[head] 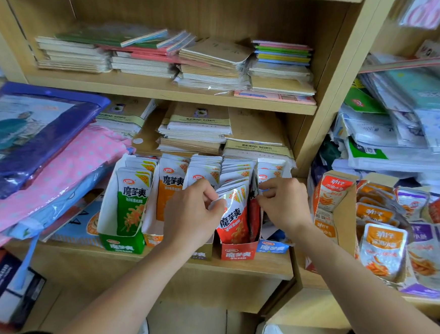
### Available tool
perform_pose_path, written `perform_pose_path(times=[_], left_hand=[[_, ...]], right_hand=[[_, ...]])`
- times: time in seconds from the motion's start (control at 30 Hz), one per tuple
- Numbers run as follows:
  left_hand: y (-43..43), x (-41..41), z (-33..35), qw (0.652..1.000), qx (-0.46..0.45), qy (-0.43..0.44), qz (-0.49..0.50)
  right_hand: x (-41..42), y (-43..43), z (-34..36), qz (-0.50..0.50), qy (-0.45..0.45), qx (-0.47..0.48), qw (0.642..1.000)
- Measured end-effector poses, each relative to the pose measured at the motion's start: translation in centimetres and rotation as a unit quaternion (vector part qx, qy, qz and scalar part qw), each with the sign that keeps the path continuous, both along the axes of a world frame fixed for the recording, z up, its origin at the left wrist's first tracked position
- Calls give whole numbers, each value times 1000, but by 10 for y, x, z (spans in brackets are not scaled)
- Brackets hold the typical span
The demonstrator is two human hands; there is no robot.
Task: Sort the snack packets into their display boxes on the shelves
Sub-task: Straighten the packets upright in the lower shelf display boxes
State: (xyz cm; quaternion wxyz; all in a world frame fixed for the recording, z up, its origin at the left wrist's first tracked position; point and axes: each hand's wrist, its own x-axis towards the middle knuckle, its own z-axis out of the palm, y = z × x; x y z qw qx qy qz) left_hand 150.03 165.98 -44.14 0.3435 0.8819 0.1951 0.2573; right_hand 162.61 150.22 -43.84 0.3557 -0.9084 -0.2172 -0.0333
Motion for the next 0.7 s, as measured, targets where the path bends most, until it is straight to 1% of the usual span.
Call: perform_pose_path(times=[0.1,0.27,0.33,0.43,0.53,0.7], left_hand=[[-1,1,2,1000,-3,3,-9],[-1,0,3,1000,4,4,-12],[-1,-1,2,1000,5,5,-16],[1,-1,2,1000,4,6,-19],[1,-1,3,1000,5,8,-21],[0,0,3,1000,1,0,-24]], right_hand=[[1,2,3,-5,17,3,1000],[1,10,7,48,29,-103,993],[1,12,4,51,28,-116,992],[0,12,-2,33,-9,-98,995],[0,9,-2,17,-28,-58,998],[-2,2,-3,28,-57,-17,998]])
